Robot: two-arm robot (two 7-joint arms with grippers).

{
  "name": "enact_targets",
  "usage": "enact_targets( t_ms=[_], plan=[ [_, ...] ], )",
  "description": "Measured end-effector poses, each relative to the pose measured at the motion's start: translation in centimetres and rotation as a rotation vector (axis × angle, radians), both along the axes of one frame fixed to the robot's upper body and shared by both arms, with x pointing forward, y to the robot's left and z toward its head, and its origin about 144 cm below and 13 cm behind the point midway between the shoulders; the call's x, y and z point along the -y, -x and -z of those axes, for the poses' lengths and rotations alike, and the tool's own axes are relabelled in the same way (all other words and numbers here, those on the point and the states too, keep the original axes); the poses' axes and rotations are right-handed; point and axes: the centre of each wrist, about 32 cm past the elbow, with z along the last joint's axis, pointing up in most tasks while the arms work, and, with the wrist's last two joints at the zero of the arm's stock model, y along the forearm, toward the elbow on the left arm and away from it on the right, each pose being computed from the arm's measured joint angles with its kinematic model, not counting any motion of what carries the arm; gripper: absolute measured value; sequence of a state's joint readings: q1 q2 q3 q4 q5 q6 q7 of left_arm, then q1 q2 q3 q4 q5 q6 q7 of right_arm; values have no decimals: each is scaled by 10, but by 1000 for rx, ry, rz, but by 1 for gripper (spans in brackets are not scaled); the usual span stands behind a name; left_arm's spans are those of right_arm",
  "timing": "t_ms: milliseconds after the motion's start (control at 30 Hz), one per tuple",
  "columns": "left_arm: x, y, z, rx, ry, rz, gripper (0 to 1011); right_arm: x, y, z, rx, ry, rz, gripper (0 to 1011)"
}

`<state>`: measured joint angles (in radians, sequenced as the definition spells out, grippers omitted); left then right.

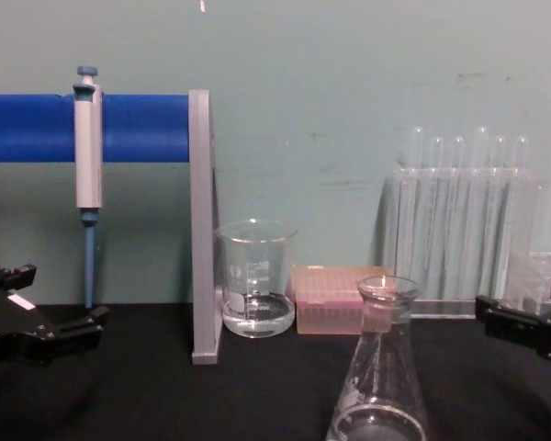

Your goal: Grasp the erlenmeyer flask with one hand, shake it three times, then place it back.

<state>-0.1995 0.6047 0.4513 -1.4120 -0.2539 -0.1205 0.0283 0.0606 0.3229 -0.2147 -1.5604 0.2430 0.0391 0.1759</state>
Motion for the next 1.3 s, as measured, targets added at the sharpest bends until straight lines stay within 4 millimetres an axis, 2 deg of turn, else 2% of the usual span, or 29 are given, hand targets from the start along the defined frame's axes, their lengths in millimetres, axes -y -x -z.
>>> enact_targets(
  t_ms=[1300],
  plan=[
    [0,0,0,0,0,0,1001,0,0,0,0,0,0,1000]
  ],
)
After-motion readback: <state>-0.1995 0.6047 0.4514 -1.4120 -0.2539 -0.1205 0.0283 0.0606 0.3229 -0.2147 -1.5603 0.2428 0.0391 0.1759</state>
